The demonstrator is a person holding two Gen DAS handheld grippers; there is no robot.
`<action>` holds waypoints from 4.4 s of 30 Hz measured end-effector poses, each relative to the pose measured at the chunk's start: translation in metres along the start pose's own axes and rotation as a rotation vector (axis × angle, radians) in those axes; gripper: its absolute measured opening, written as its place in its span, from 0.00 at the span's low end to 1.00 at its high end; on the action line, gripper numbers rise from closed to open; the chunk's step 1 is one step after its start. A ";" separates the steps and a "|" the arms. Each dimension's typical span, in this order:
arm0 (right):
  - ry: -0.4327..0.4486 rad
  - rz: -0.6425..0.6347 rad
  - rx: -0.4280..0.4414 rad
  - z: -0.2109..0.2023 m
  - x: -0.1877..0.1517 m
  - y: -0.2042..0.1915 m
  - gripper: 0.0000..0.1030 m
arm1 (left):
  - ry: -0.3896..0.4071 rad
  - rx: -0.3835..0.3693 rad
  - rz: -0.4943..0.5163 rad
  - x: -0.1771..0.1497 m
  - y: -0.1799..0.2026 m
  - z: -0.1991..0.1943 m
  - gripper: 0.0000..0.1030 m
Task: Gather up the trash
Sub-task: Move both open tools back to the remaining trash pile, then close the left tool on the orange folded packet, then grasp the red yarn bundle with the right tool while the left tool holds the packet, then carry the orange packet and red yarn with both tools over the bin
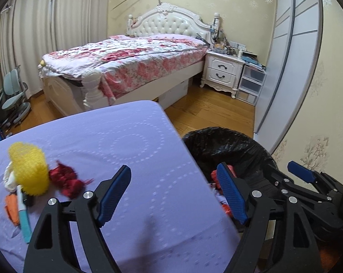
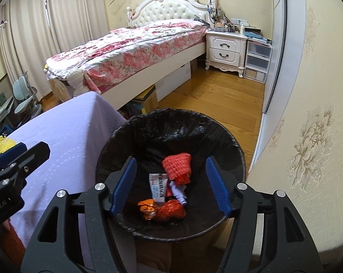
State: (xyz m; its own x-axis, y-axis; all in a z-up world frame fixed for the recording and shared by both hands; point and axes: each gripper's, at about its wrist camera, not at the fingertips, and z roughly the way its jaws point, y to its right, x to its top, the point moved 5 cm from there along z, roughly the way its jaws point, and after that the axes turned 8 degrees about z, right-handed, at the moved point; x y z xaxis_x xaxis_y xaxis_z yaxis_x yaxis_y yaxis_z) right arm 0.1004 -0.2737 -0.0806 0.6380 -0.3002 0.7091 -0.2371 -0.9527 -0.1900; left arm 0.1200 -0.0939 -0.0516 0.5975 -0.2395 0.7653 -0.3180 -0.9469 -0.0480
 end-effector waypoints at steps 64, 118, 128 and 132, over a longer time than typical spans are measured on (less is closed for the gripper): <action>-0.200 -0.445 0.261 0.019 -0.075 -0.253 0.61 | -0.150 0.202 -0.334 -0.113 -0.214 -0.061 0.31; -0.136 -0.337 0.198 -0.025 -0.077 -0.165 0.29 | -0.079 0.046 -0.217 -0.107 -0.131 -0.079 0.29; -0.101 -0.271 0.171 -0.032 -0.064 -0.130 0.29 | -0.063 -0.017 -0.154 -0.085 -0.093 -0.065 0.29; -0.079 -0.247 0.148 -0.033 -0.058 -0.115 0.29 | -0.057 -0.032 -0.137 -0.077 -0.081 -0.059 0.29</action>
State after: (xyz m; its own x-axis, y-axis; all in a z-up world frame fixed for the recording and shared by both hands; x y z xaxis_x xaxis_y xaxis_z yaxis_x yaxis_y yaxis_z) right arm 0.0669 -0.1450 -0.0777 0.7198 -0.0557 0.6919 0.0384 -0.9920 -0.1198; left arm 0.0566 0.0140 -0.0688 0.6775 -0.1213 0.7254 -0.2536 -0.9643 0.0757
